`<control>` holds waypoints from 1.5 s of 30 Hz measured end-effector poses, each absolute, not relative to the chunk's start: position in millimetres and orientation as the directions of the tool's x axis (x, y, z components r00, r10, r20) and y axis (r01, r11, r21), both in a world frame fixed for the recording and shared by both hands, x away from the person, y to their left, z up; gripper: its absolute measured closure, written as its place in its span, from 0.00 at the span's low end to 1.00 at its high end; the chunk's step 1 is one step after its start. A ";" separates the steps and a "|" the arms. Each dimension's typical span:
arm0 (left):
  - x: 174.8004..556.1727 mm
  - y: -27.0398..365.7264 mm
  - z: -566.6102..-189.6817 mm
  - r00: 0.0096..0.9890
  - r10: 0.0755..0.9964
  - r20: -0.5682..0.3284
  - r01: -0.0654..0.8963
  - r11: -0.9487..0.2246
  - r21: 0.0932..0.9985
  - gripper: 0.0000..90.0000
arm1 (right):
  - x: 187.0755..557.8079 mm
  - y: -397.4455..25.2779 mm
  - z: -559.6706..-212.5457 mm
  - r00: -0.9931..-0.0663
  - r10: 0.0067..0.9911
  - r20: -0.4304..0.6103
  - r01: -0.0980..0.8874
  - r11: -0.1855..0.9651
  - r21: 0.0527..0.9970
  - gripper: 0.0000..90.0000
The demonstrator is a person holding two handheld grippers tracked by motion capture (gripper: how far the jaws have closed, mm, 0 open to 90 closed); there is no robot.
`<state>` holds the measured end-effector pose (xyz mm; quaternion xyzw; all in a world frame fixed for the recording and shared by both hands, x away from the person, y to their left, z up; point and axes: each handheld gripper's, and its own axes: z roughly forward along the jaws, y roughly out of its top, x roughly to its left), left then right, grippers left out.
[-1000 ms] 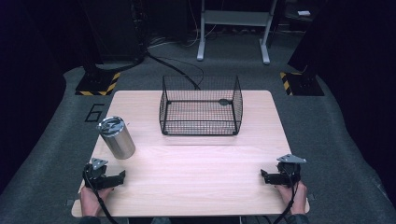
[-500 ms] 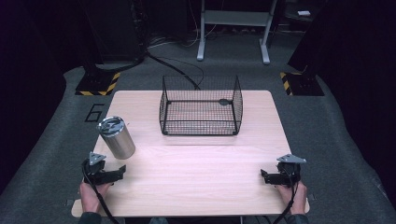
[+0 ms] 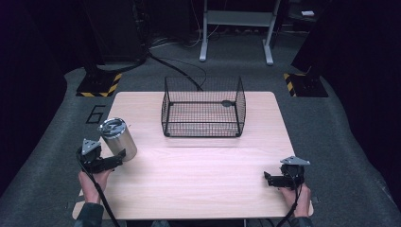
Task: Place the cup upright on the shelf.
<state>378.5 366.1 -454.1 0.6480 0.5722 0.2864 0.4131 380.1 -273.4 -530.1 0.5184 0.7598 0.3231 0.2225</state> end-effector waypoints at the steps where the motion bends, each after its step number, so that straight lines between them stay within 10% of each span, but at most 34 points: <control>1: 379.7 365.0 -451.1 0.175 0.980 -0.094 0.493 -0.004 0.870 0.00 | 380.2 -273.6 -530.1 -0.365 0.931 -0.005 0.642 0.256 0.722 0.00; 45: 415.6 351.2 -421.4 0.121 0.993 -0.006 0.418 -0.045 0.907 0.04 | 379.7 -273.5 -529.9 -0.367 0.930 -0.008 0.644 0.260 0.719 0.00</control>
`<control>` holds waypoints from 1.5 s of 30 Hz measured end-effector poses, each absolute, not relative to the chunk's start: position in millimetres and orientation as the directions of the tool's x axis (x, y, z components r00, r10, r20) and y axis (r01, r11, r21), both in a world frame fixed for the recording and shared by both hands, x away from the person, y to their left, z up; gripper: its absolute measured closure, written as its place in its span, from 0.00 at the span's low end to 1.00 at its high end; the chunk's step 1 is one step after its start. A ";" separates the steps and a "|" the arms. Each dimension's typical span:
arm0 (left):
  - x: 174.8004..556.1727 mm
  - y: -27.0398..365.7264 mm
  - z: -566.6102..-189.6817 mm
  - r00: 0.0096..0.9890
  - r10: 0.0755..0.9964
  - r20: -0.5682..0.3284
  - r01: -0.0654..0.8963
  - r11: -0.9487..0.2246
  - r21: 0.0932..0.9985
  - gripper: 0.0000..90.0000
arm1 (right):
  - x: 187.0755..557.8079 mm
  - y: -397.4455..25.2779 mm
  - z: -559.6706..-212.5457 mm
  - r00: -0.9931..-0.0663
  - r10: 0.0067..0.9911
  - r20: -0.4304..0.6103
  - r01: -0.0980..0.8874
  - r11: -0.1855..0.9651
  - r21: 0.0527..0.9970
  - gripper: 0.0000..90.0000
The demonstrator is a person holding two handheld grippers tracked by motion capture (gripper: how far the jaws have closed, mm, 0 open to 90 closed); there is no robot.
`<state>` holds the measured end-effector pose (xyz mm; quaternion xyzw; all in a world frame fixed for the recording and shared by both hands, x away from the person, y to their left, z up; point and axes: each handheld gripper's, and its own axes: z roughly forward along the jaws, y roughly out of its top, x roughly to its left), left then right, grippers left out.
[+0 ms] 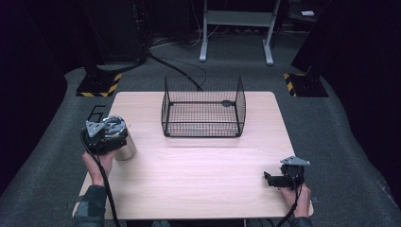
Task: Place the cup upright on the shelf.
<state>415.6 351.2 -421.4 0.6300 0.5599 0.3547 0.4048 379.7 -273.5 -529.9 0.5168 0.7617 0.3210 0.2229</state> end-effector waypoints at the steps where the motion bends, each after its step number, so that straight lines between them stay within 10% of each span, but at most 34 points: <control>1: 414.9 349.9 -419.0 0.131 0.991 -0.007 0.418 -0.048 0.907 0.04 | 379.9 -273.7 -530.0 -0.368 0.930 -0.009 0.643 0.261 0.720 0.00; 45: 407.5 271.9 -376.5 0.447 0.894 -0.020 0.361 -0.160 0.919 0.04 | 380.1 -273.8 -530.1 -0.365 0.931 -0.004 0.644 0.256 0.721 0.00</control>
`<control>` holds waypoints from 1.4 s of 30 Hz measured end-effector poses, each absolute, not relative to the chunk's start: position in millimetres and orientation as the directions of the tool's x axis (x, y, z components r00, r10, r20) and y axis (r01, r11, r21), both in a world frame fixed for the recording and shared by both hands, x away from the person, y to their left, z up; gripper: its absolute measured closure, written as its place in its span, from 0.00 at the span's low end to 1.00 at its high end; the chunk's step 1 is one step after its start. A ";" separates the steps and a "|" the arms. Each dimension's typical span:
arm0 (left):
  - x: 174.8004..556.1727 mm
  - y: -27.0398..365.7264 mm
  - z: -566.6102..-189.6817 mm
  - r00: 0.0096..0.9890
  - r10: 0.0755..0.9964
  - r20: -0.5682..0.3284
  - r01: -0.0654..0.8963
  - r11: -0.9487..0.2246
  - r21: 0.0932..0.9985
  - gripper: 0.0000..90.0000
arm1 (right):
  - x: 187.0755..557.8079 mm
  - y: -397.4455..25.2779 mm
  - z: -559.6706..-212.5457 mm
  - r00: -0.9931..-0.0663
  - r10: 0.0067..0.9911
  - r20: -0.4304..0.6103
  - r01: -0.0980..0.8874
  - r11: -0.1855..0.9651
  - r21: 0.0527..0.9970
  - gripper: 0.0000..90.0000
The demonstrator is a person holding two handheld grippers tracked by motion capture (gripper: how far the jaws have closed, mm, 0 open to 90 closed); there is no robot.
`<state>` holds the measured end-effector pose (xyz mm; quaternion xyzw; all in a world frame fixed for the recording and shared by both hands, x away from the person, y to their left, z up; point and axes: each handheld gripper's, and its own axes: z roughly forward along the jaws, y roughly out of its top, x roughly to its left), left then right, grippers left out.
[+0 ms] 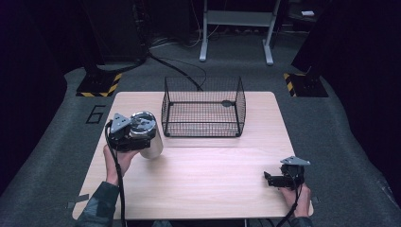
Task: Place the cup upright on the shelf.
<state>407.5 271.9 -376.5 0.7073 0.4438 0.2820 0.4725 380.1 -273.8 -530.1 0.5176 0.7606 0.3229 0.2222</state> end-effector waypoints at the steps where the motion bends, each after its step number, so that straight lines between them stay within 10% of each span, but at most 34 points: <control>1: 407.4 270.6 -375.6 0.453 0.891 -0.020 0.358 -0.162 0.919 0.04 | 380.1 -273.9 -530.1 -0.366 0.931 -0.004 0.644 0.256 0.721 0.00; 42: 425.8 197.1 -319.3 0.623 0.782 0.016 0.291 -0.250 0.924 0.04 | 380.2 -273.8 -530.3 -0.364 0.931 -0.003 0.643 0.254 0.723 0.00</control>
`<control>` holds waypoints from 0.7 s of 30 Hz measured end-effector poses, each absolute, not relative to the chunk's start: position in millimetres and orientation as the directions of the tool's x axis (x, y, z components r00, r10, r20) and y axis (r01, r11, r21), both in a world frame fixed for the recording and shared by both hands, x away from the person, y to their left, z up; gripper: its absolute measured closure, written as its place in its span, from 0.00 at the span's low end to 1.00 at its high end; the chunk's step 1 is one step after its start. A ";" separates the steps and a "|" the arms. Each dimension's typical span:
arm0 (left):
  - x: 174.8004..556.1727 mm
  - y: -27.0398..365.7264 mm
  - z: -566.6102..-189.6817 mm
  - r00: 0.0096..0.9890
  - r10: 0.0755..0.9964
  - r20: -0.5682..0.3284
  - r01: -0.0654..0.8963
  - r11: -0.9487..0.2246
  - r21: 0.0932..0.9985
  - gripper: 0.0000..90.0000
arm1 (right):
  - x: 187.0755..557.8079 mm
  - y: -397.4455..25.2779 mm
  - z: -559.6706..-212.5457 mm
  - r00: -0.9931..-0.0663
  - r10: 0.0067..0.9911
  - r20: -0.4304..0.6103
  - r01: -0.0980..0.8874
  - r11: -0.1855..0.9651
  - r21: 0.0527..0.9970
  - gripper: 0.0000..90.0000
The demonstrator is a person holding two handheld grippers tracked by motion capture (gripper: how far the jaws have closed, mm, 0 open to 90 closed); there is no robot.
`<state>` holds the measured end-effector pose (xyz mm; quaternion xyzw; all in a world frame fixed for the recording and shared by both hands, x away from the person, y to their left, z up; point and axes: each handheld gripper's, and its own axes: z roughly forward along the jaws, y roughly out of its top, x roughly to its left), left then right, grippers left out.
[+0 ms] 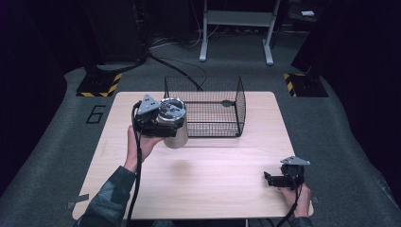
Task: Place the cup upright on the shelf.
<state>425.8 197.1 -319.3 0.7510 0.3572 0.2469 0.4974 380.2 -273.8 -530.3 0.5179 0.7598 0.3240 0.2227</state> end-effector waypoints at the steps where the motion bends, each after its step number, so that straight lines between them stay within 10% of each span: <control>1: 427.1 196.2 -317.3 0.626 0.779 0.014 0.289 -0.249 0.924 0.04 | 380.1 -273.8 -530.0 -0.365 0.931 -0.004 0.646 0.256 0.720 0.00; 21: 469.5 174.4 -287.9 0.617 0.787 0.011 0.277 -0.230 0.933 0.04 | 380.2 -273.8 -530.0 -0.364 0.931 -0.003 0.646 0.255 0.720 0.00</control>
